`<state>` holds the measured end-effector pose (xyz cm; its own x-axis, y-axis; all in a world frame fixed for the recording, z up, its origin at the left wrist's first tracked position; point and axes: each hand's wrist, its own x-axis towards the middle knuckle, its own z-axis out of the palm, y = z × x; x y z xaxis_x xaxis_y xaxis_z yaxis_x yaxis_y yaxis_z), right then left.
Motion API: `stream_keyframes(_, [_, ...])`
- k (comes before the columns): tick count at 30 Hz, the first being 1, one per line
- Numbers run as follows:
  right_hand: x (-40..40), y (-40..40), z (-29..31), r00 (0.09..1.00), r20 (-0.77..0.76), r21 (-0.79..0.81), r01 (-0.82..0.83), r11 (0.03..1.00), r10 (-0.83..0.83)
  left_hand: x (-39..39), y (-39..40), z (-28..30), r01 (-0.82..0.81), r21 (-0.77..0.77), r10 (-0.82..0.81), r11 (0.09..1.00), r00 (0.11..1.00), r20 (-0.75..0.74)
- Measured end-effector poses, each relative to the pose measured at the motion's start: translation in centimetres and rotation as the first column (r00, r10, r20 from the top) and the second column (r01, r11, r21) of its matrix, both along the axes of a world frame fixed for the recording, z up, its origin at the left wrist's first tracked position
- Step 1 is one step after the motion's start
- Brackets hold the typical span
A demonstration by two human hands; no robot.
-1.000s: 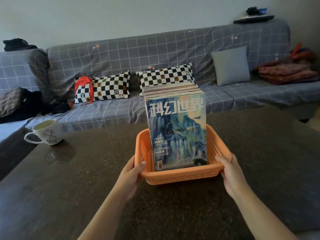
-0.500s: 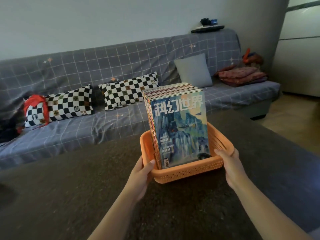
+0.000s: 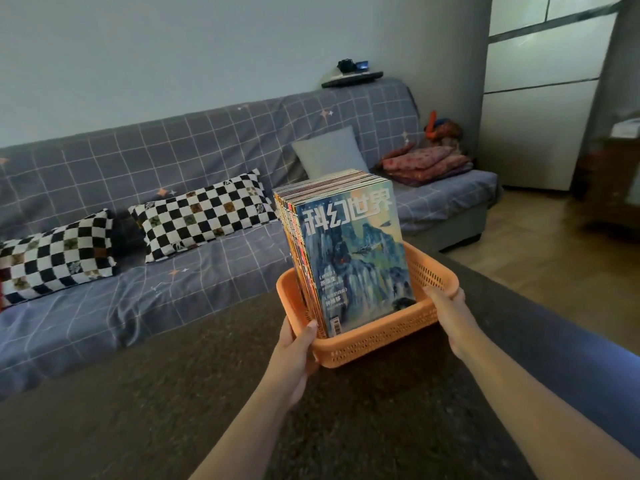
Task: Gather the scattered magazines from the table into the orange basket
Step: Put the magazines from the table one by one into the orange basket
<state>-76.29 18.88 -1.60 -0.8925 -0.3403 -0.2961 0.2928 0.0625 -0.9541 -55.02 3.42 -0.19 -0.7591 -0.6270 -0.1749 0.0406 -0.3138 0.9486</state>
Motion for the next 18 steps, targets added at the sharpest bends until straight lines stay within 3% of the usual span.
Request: stream_keyframes(18, [-13.1,0.0,0.0,0.998,-0.054,0.056,0.024,0.998,-0.021,-13.8,-0.5,-1.4,0.020,-0.152,-0.011,0.988,0.998,0.064])
